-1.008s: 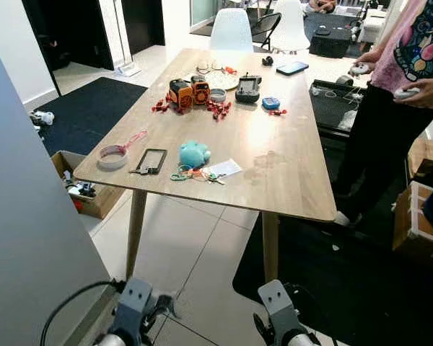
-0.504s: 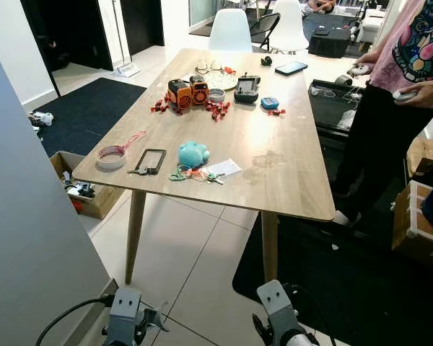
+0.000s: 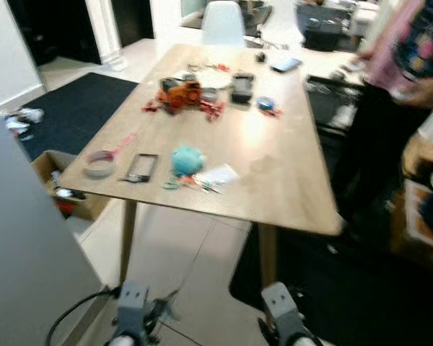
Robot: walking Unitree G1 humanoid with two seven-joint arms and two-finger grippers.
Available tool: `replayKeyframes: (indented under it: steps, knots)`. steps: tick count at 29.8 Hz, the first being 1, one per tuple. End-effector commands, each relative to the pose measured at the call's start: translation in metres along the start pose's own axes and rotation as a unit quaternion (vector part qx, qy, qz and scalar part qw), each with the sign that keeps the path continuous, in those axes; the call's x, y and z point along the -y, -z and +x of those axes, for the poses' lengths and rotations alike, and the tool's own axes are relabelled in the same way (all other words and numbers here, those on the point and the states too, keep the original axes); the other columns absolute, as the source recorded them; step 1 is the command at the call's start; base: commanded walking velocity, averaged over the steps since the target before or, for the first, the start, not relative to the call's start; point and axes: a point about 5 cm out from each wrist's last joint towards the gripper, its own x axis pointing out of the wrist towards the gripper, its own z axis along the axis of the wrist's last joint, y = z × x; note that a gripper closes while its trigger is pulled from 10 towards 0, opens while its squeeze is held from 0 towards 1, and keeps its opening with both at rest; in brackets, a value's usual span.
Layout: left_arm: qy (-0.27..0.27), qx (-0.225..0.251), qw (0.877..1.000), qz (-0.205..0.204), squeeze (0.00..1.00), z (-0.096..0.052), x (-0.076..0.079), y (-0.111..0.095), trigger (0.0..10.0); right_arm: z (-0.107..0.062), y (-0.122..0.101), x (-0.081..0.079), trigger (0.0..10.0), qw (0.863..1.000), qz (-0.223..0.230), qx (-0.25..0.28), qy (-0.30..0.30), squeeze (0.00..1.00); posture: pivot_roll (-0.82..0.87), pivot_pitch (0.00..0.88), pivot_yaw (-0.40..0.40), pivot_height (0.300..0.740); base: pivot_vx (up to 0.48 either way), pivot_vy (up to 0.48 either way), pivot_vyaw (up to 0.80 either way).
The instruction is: Hang keys on a hook
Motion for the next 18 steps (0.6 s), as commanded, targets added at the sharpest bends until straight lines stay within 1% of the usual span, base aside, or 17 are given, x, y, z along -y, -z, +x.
replayKeyframes:
  steps: [1, 3, 8, 10, 18]
  knots:
    - [-0.007, -0.009, 1.0, 0.0, 0.0, -0.0016, -0.0051, 0.0036, 10.0, -0.0016, 0.0042, -0.007, 10.0, 1.0, 0.006, -0.007, -0.008, 0.0, 0.03, 0.058, -0.002, 0.74, 0.405, 0.0, 0.0]
    - [-0.008, -0.007, 1.0, 0.002, 0.0, -0.0015, -0.0055, 0.0031, 10.0, -0.0012, 0.0034, -0.0073, 10.0, 1.0, 0.006, -0.006, -0.009, 0.0, 0.03, 0.058, -0.003, 0.74, 0.345, 0.0, 0.0]
    - [-0.011, 0.004, 1.0, 0.001, 0.0, -0.0021, -0.0072, 0.0016, 10.0, -0.001, 0.0028, -0.0078, 10.0, 1.0, 0.006, -0.005, -0.009, 0.0, 0.04, 0.058, -0.004, 0.74, 0.0, 0.0, 0.0]
    - [-0.011, 0.007, 1.0, 0.014, 0.0, -0.0029, -0.0087, 0.0018, 10.0, -0.0009, 0.0027, -0.008, 10.0, 1.0, 0.006, -0.006, -0.01, 0.0, 0.04, 0.058, -0.003, 0.74, 0.0, 0.0, 0.0]
    - [-0.007, 0.005, 1.0, 0.03, 0.0, -0.0055, -0.012, 0.0048, 10.0, -0.0009, 0.0029, -0.0087, 10.0, 1.0, 0.006, -0.006, -0.01, 0.0, 0.04, 0.057, 0.0, 0.74, 0.0, 0.0, 0.0]
